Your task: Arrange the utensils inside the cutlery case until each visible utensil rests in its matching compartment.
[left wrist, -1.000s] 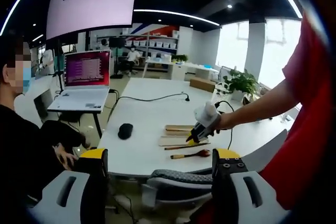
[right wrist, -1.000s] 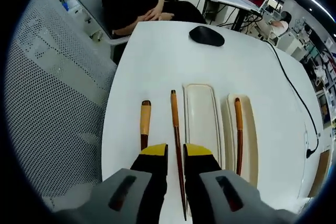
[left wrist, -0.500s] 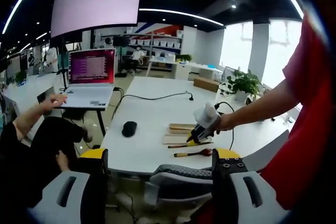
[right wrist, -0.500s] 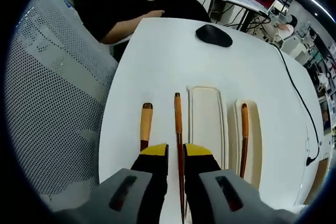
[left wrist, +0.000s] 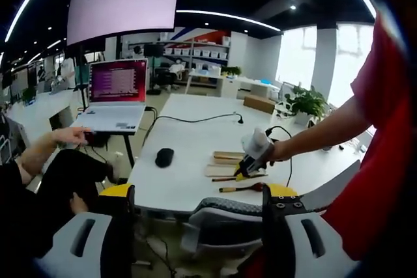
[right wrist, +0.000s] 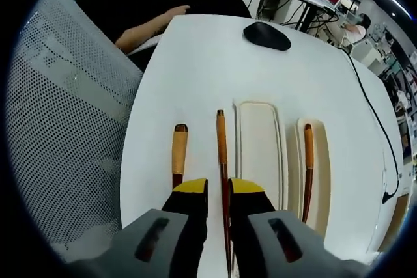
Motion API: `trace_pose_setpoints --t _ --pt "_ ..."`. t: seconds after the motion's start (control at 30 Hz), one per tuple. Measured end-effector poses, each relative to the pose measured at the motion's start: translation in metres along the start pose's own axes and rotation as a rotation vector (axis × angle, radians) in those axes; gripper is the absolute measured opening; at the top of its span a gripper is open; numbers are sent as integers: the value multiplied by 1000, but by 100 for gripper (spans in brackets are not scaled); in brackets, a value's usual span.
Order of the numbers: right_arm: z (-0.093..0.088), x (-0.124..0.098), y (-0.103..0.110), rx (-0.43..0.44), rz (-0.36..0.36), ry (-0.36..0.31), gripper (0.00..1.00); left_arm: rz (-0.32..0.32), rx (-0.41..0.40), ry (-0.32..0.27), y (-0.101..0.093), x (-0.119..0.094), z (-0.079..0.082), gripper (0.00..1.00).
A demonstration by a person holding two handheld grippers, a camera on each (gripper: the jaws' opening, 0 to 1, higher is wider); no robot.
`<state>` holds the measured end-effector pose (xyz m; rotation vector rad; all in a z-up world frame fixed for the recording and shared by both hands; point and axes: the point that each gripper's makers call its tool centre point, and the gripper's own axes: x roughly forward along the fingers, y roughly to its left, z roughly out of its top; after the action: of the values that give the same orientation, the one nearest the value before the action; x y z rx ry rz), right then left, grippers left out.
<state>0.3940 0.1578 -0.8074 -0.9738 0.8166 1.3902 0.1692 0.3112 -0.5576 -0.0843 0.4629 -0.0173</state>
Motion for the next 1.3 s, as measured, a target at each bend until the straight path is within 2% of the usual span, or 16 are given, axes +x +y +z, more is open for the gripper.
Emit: trace_pose_setpoints --t 0.13,0.37,0.6,0.93,1.13,1.3 --pt "-5 5 -1 -30 -4 18 8 2 0 -2 0 0 1 82" --pt "-9 5 -1 -25 -6 35 8 7 -1 -6 0 0 3 82" --pt "-11 8 -1 -26 3 44 7 8 0 2 0 -1 0 82" --pt "-9 12 3 -40 25 63 2 7 7 -2 2 -1 3 82" --pt "-13 10 3 -27 33 94 1 5 8 -3 3 0 3 82" --pt "-10 11 7 31 74 103 1 7 1 -2 4 1 2 82"
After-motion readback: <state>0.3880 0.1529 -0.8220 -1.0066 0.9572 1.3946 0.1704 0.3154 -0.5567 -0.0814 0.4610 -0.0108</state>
